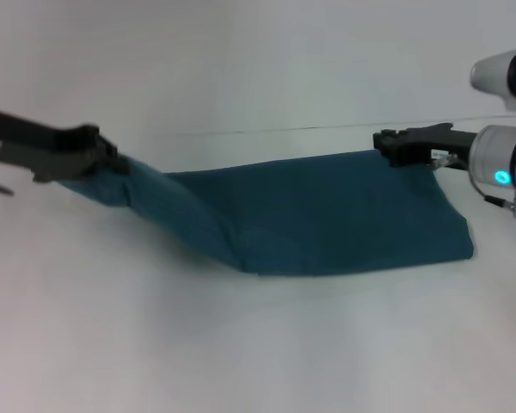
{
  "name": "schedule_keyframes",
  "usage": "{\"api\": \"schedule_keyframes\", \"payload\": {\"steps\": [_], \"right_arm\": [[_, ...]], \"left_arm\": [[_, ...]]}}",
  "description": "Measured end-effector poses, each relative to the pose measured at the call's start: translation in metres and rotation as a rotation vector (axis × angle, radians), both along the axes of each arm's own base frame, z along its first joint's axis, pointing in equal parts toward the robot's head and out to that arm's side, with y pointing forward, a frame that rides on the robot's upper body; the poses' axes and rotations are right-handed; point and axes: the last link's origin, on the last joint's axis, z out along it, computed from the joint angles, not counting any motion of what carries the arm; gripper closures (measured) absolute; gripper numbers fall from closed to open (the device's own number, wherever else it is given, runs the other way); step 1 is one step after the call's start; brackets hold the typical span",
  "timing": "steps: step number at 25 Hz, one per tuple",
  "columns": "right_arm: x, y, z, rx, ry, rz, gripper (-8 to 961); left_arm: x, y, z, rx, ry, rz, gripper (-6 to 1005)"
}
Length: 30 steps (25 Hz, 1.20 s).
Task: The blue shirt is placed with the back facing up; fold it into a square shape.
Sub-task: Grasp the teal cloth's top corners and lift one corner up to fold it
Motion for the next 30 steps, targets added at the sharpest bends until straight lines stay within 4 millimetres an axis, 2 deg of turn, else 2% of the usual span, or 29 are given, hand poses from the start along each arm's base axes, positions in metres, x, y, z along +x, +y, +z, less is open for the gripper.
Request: {"api": "schedule_keyframes", "payload": {"steps": [7, 12, 19, 24, 30], "right_arm": [[-0.003, 0.000, -0.022, 0.042, 0.025, 0.090, 819], [-0.015, 0.002, -0.041, 0.028, -0.009, 0.170, 954], [-0.042, 0.003, -0.085, -0.074, -0.128, 0.284, 954], [-0.064, 0.000, -0.108, -0.137, -0.159, 0.358, 954], [-0.079, -0.015, -0.131, -0.241, -0.155, 0.425, 954]], "left_arm": [[0.025, 0.011, 0.024, 0.028, -0.065, -0.056, 846], [0.036, 0.015, 0.036, 0.031, -0.086, -0.082, 846], [0.047, 0.014, 0.037, -0.004, -0.084, -0.111, 845], [0.051, 0.012, 0.038, -0.021, -0.081, -0.124, 845], [0.051, 0.009, 0.042, -0.026, -0.077, -0.131, 845]]}}
